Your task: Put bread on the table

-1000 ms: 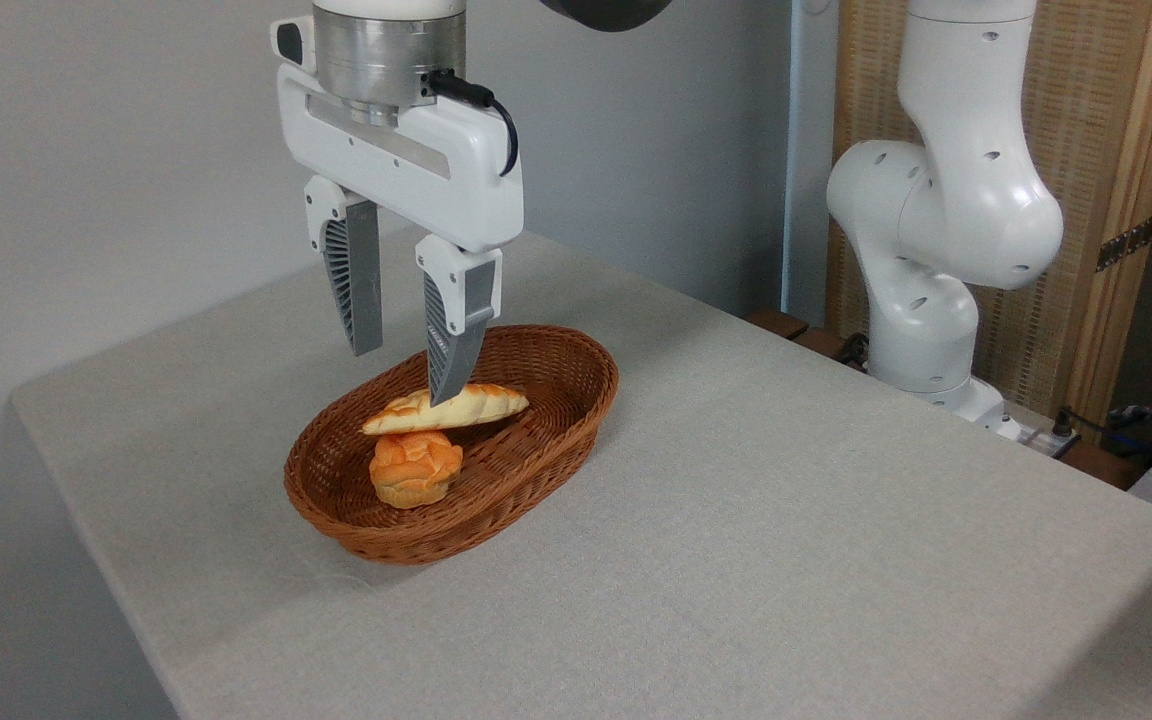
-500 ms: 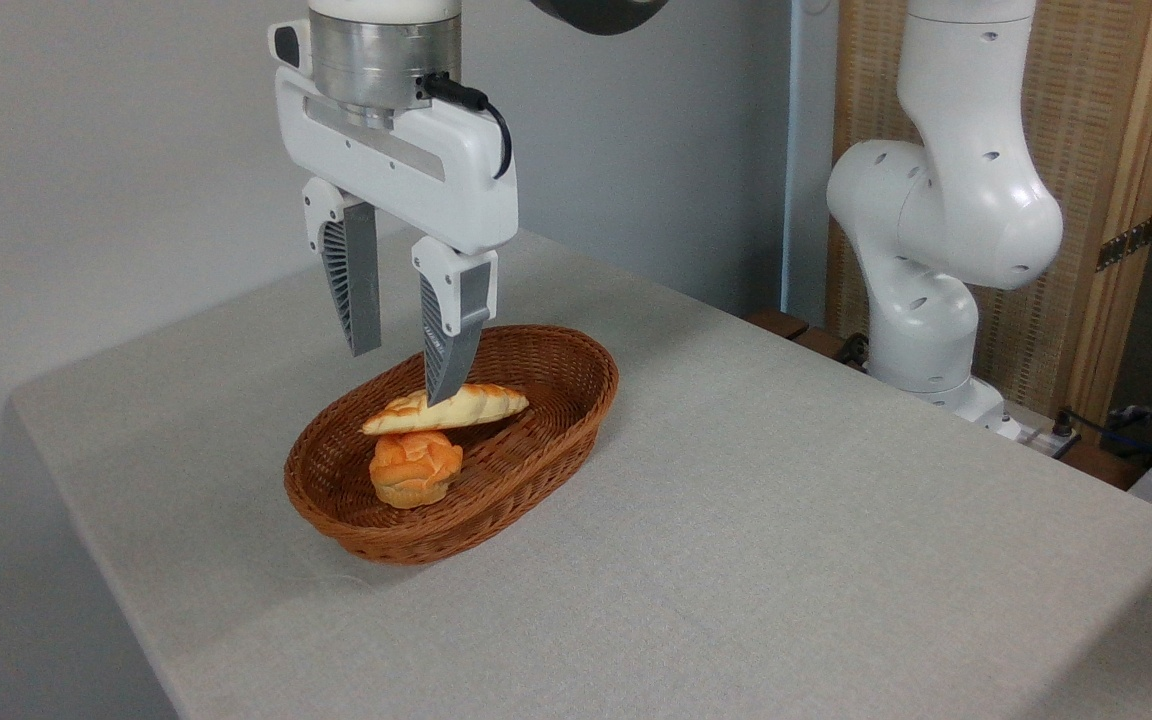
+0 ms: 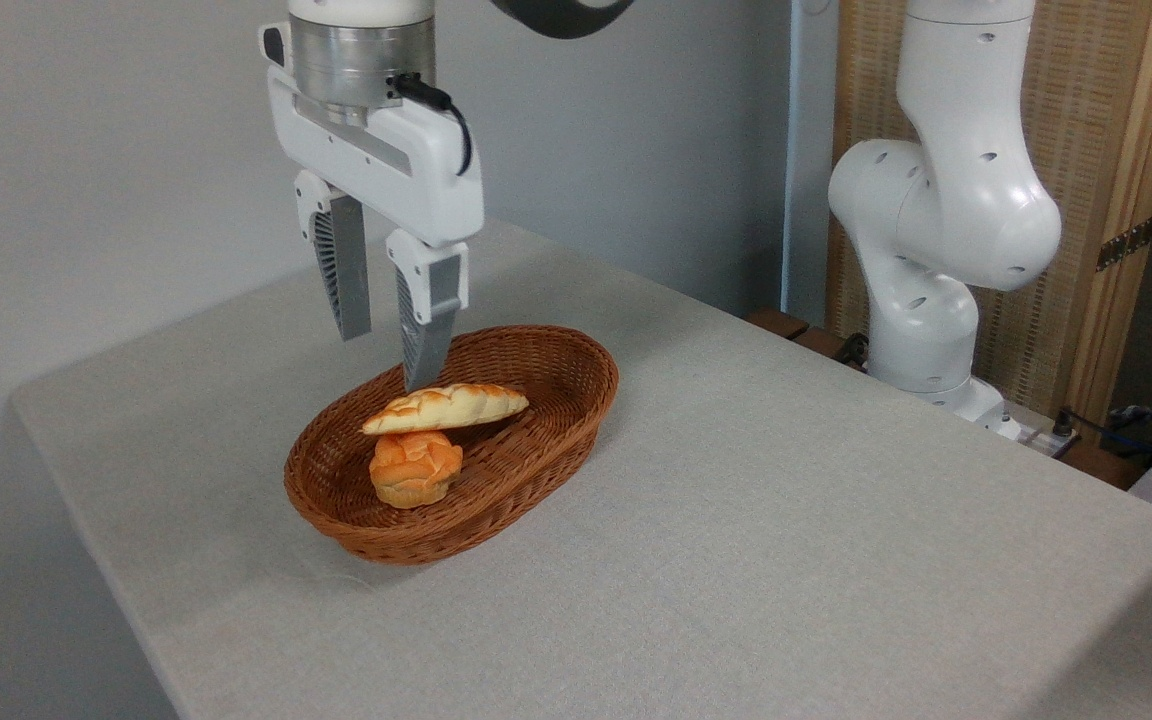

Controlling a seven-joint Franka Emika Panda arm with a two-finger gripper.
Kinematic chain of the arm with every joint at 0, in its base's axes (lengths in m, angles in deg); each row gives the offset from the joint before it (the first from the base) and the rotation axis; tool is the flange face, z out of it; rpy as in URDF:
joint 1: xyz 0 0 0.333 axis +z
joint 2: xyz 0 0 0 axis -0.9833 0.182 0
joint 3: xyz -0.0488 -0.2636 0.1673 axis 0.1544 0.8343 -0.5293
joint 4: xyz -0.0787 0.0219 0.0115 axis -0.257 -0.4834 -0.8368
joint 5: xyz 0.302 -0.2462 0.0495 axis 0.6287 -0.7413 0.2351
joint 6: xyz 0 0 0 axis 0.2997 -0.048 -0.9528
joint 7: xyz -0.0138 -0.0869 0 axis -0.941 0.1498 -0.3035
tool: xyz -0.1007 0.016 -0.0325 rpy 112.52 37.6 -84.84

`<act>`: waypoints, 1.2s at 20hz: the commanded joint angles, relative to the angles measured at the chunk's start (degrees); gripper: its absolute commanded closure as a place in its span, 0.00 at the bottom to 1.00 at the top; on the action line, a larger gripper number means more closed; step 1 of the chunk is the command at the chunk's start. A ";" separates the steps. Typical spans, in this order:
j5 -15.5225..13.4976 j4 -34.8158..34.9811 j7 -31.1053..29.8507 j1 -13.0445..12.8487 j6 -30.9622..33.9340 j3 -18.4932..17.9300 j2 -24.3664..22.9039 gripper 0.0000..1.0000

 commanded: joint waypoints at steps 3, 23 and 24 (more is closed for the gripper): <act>-0.07 1.85 2.32 -5.77 0.22 -0.30 0.76 0.00; 3.27 11.09 5.93 -11.58 -2.51 0.31 4.01 0.00; 3.27 11.08 5.93 -11.58 -2.77 0.57 4.19 0.00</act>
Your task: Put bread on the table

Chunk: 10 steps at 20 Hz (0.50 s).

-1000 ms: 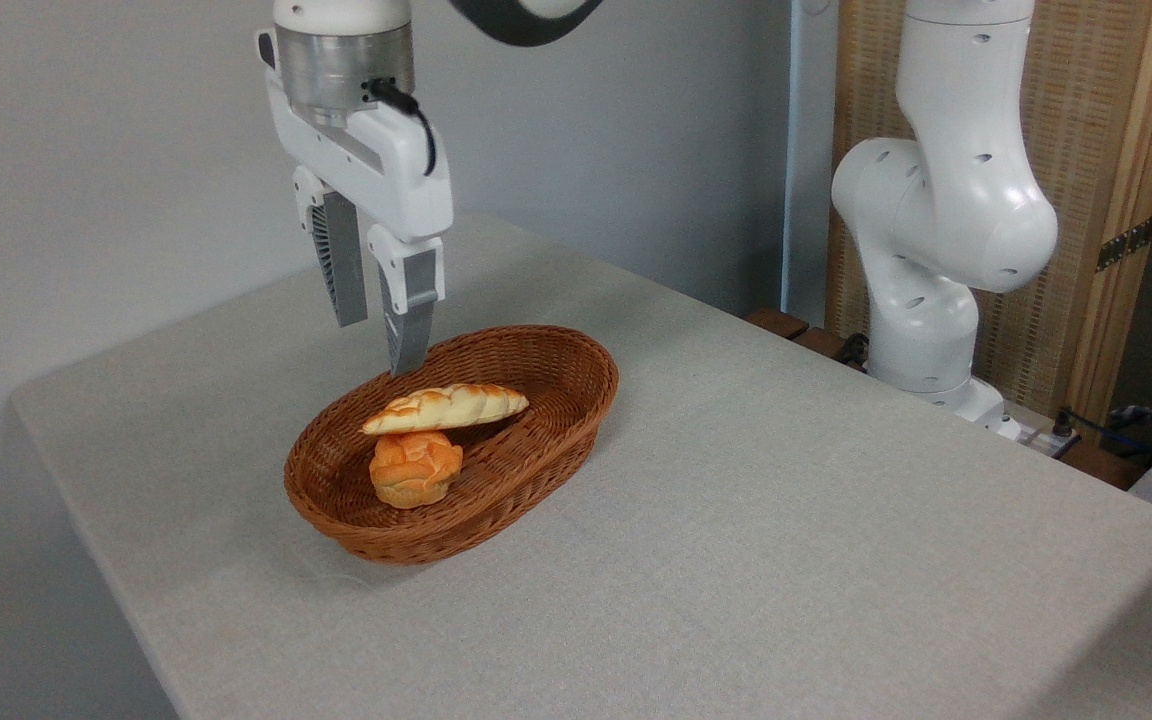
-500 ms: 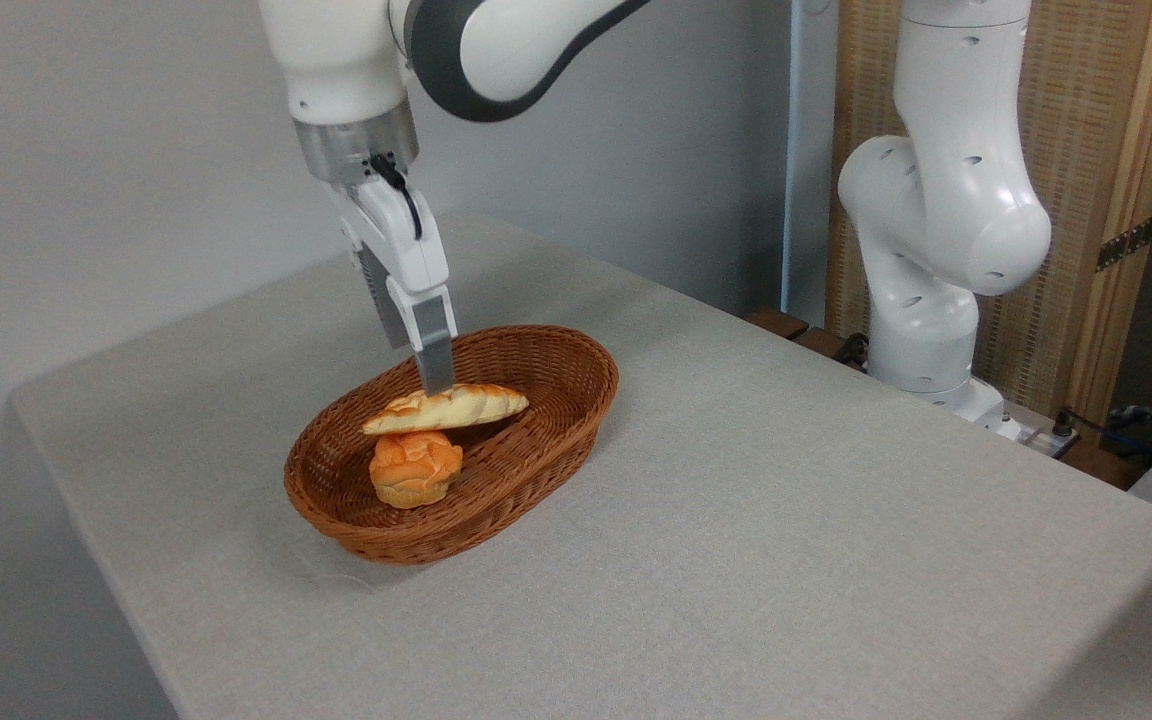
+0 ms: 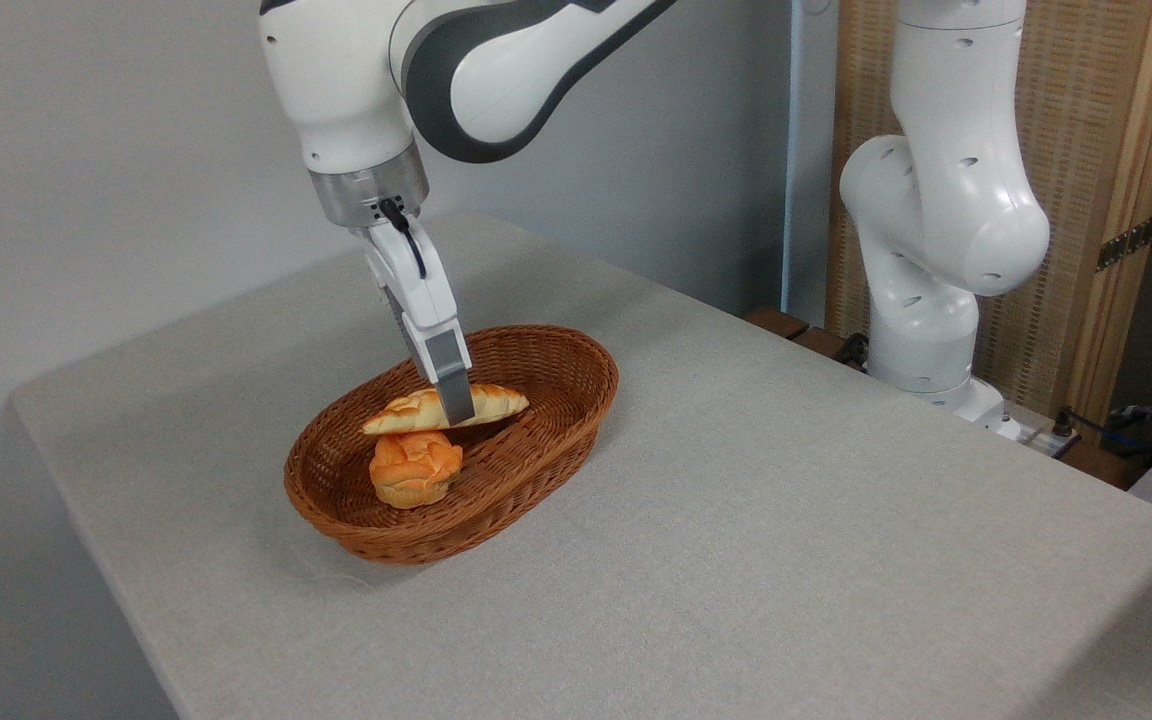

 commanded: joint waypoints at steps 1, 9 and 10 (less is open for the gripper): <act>0.72 0.42 0.80 -0.40 -2.13 0.48 1.07 0.00; 0.72 0.33 0.80 -0.40 -2.49 0.74 1.16 0.43; 0.72 0.33 0.80 -0.40 -2.49 0.74 1.16 0.55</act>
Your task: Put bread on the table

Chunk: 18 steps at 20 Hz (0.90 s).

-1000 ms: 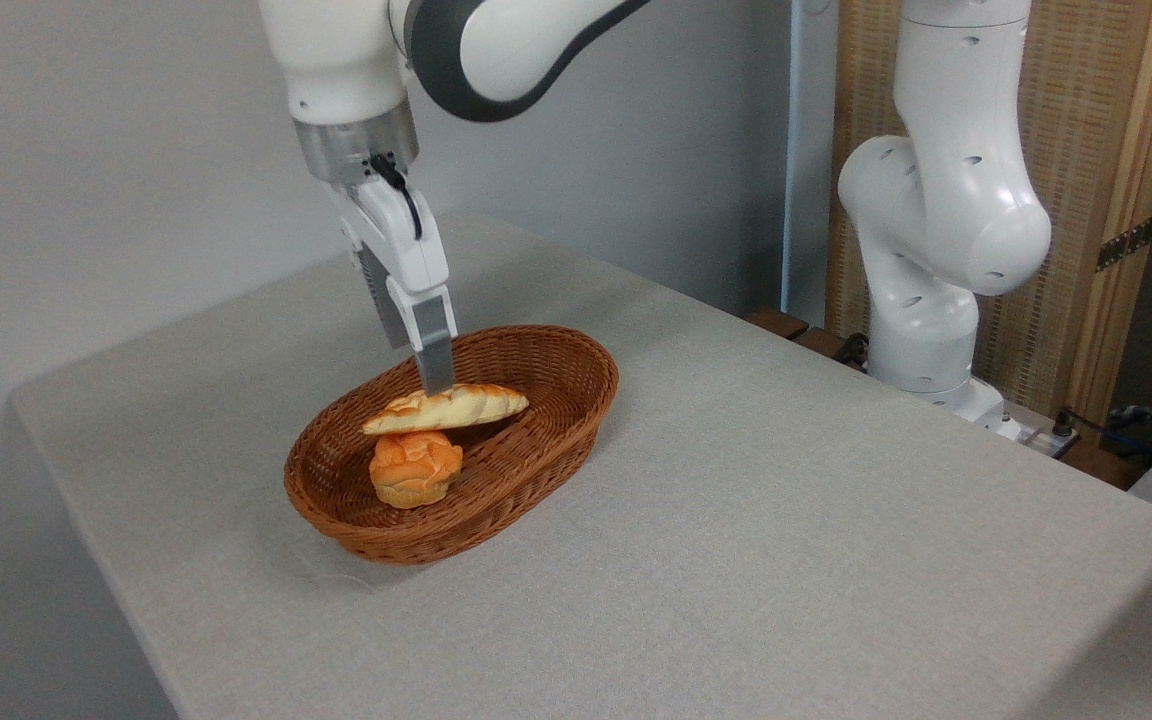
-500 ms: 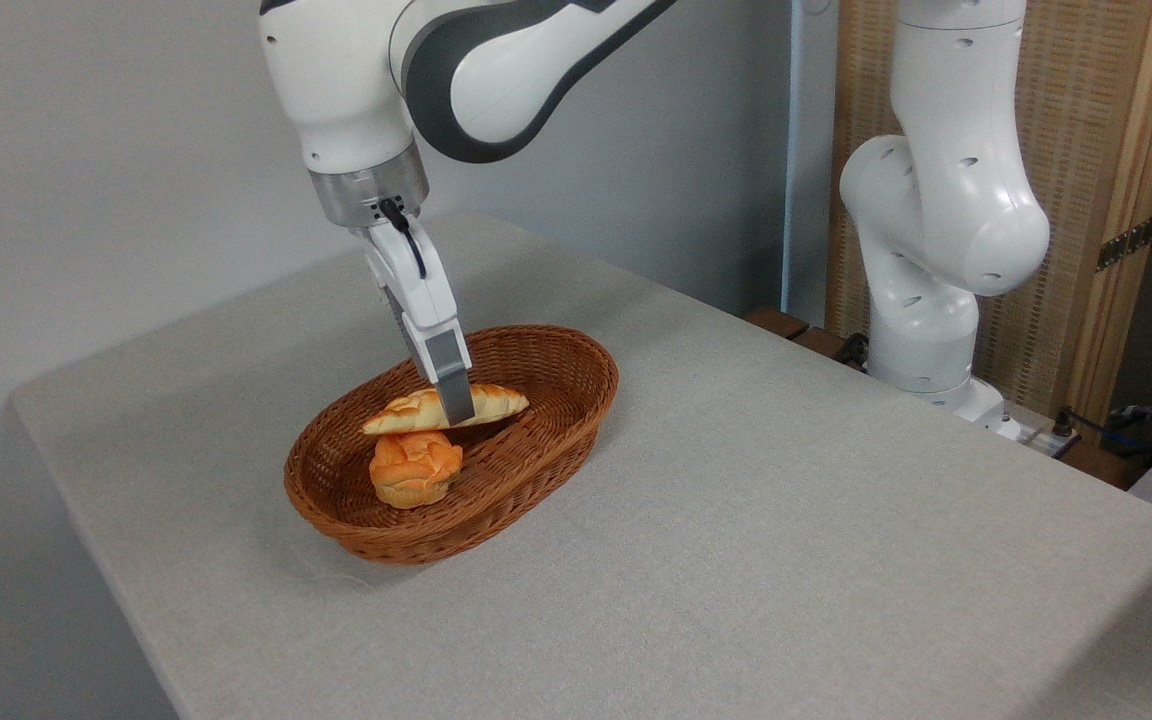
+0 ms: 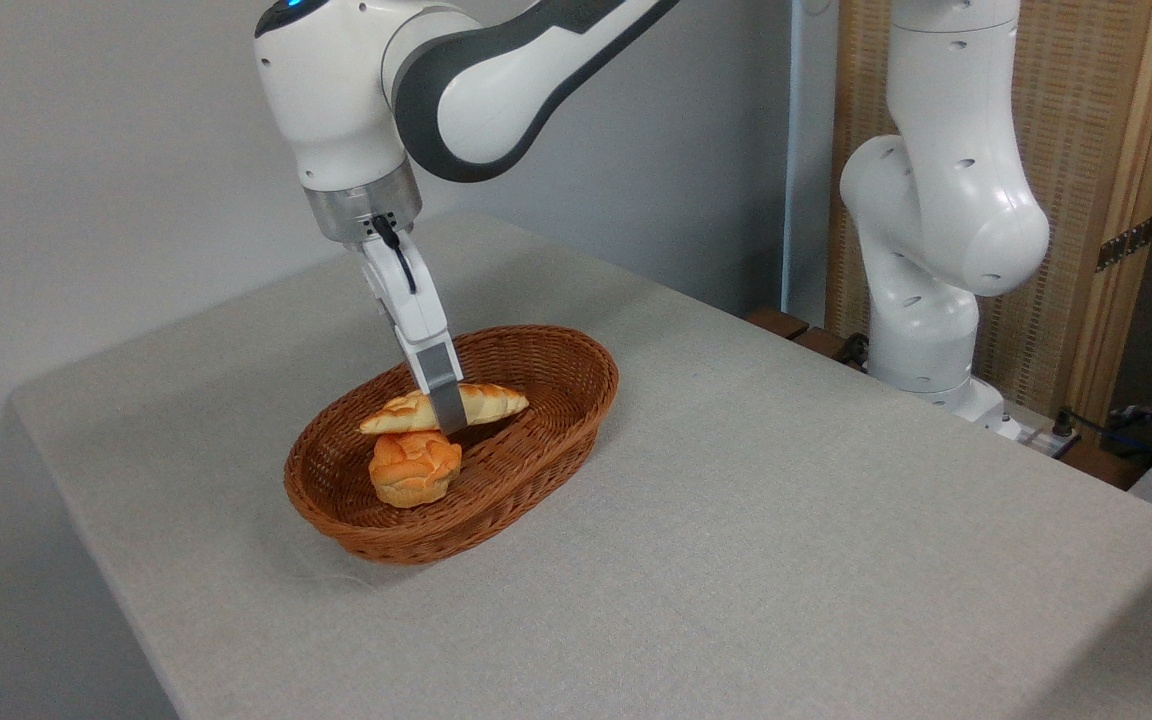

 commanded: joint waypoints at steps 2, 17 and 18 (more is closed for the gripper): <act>0.69 0.19 0.91 -0.16 -0.69 -0.20 -0.56 0.63; 0.60 -0.34 2.94 0.36 -0.33 -0.81 -1.53 0.66; 0.52 -0.34 2.76 0.45 -0.25 -0.90 -1.62 0.66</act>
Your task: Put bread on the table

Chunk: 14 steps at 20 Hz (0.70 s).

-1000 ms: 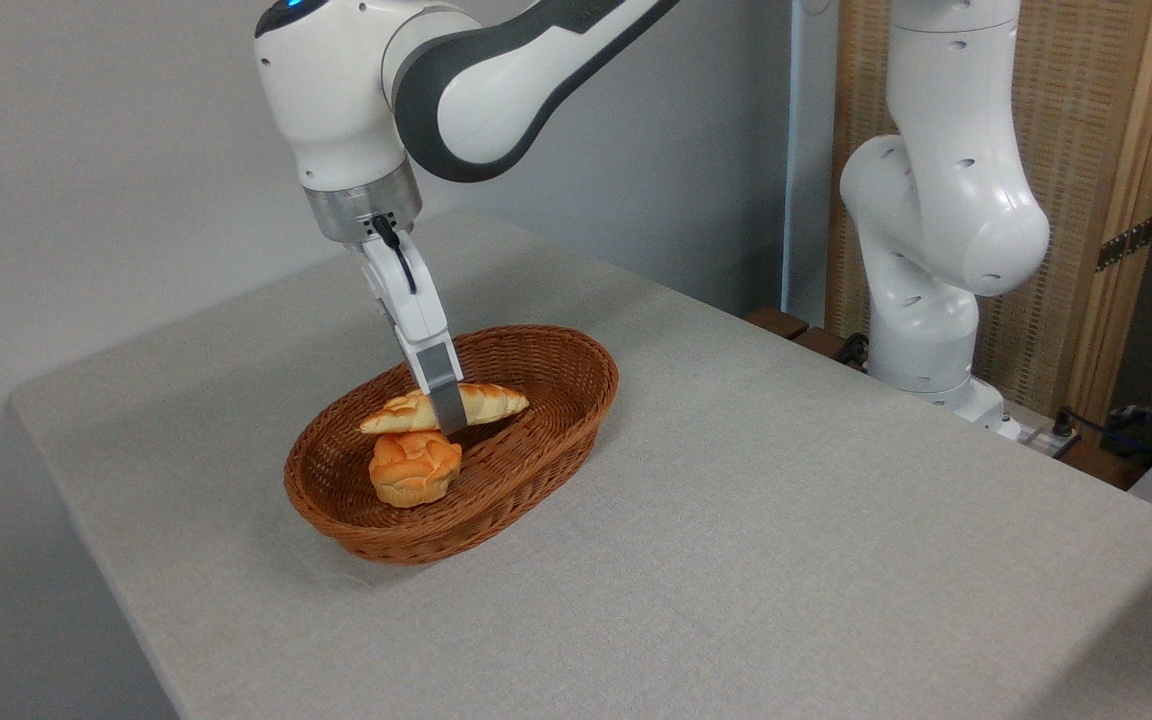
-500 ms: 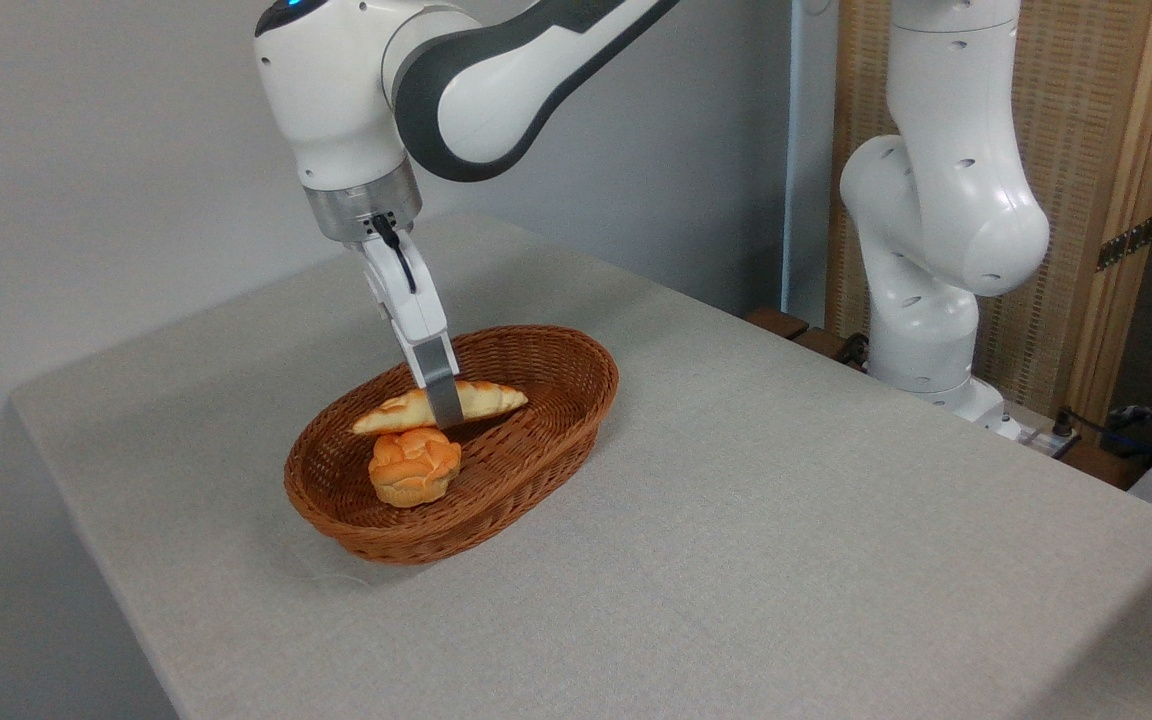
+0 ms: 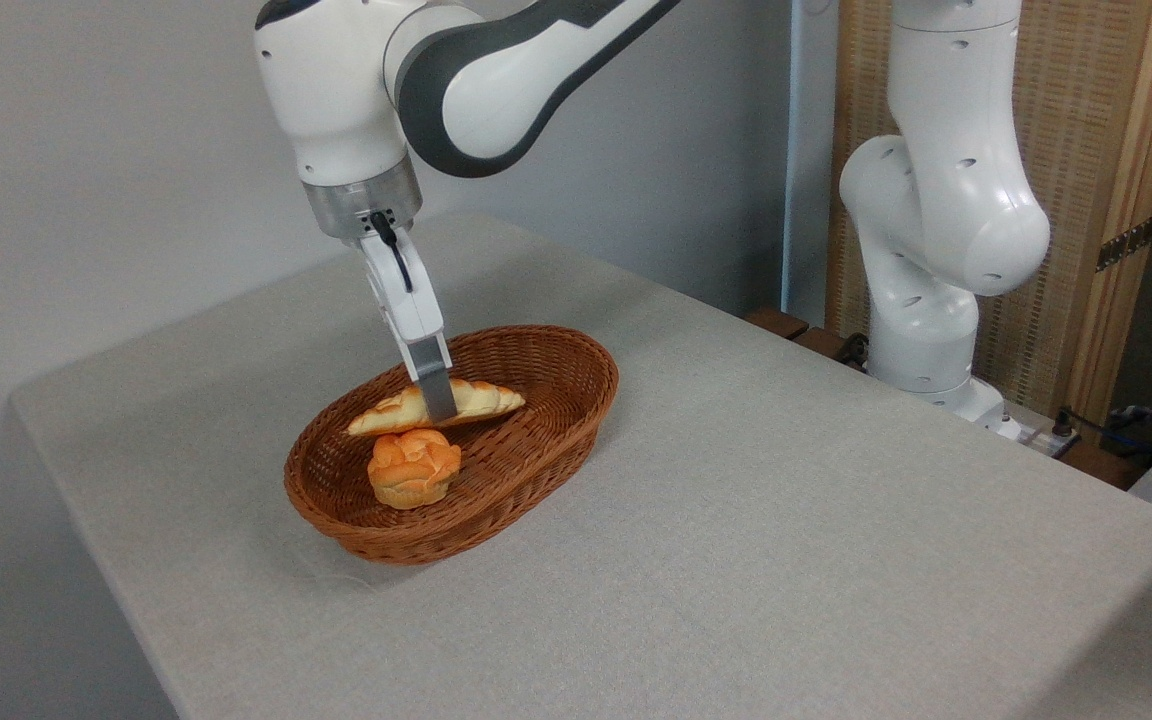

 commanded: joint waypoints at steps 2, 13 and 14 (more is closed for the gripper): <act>0.22 -0.86 0.26 0.08 -0.11 -0.60 -1.76 0.66; 0.13 -1.66 -0.53 0.26 4.10 -9.20 -6.86 0.61; 0.13 -1.66 -0.53 0.26 4.28 -9.56 -6.95 0.61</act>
